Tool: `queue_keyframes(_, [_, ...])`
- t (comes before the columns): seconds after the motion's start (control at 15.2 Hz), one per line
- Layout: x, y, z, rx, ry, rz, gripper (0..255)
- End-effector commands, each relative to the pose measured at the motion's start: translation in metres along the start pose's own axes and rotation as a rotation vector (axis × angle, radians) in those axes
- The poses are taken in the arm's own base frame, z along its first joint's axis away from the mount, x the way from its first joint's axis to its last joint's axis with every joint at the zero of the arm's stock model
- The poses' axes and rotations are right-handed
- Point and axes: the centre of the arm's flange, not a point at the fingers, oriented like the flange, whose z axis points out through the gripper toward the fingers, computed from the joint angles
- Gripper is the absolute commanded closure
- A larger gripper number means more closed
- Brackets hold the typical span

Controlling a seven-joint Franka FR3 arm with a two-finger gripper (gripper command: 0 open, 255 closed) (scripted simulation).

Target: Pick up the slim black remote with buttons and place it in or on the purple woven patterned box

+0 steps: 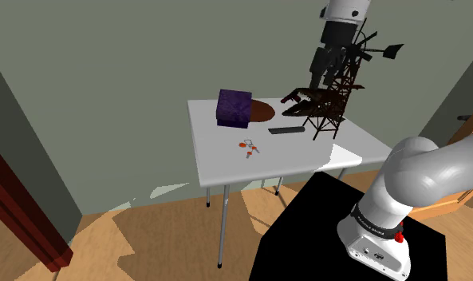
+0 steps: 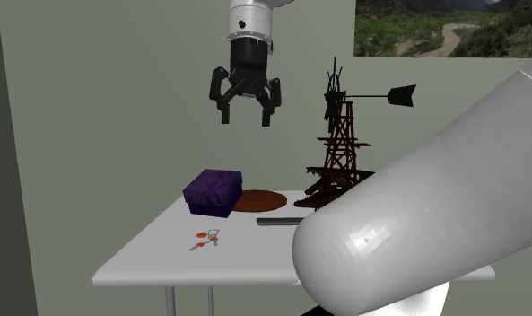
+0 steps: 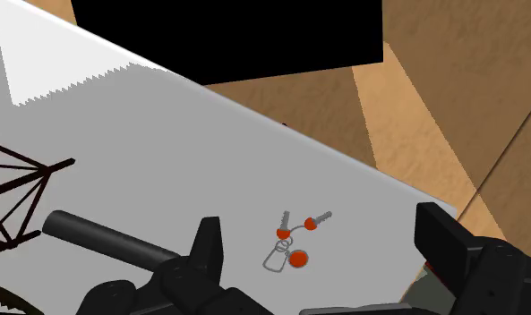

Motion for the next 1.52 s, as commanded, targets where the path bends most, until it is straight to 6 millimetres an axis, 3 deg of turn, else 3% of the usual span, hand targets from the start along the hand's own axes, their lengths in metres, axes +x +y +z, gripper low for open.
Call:
queue_keyframes(0.0, [0.0,0.0,0.0,0.0,0.0,0.0,0])
queue_keyframes(0.73, [0.036,0.092,0.099,-0.049,0.013,-0.359,0])
queue_keyframes(1.45, [0.104,0.169,0.193,-0.097,0.025,-0.718,0])
